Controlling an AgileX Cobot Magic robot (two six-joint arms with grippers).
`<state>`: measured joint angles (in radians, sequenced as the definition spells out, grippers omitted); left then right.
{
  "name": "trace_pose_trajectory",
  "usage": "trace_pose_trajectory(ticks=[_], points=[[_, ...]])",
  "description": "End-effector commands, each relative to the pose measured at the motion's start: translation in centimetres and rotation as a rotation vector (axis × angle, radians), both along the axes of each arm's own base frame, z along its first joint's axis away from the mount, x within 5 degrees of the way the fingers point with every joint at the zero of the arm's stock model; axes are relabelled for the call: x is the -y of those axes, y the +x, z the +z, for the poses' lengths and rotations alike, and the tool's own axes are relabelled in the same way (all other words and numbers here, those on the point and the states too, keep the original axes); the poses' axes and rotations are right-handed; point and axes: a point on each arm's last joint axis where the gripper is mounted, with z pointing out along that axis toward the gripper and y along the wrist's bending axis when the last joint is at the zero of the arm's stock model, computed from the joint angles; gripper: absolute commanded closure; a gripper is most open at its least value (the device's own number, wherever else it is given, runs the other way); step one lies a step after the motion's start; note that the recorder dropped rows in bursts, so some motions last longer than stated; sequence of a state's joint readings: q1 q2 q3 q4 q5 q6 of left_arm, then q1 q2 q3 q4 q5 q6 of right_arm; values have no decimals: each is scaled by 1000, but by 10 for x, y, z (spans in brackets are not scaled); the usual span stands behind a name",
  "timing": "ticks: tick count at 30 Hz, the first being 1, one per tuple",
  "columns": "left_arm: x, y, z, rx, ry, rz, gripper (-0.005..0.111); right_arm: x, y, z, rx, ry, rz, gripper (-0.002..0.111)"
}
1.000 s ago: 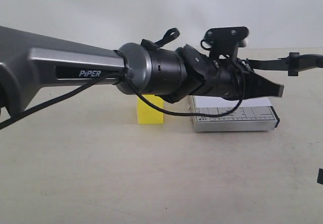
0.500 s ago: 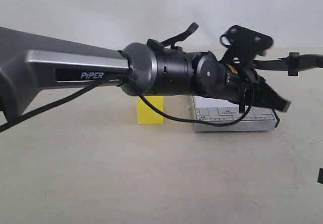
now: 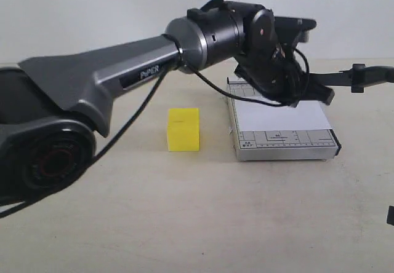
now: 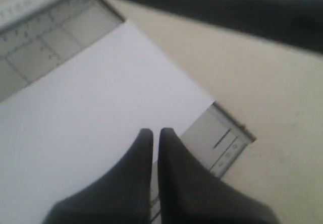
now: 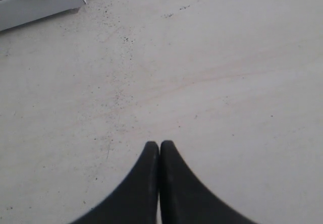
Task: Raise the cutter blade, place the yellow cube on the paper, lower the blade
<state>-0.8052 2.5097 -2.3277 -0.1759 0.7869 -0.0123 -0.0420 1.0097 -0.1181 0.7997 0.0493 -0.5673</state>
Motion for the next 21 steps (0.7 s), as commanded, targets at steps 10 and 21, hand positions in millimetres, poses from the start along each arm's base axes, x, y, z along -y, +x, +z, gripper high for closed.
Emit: trace_pose_trajectory(ticks=[10, 21], points=[[-5, 18, -28, 32, 137, 97, 102, 0, -2, -2, -18, 3, 7, 109], [5, 14, -65, -44, 102, 40, 102, 0, -2, -2, -18, 3, 7, 109]])
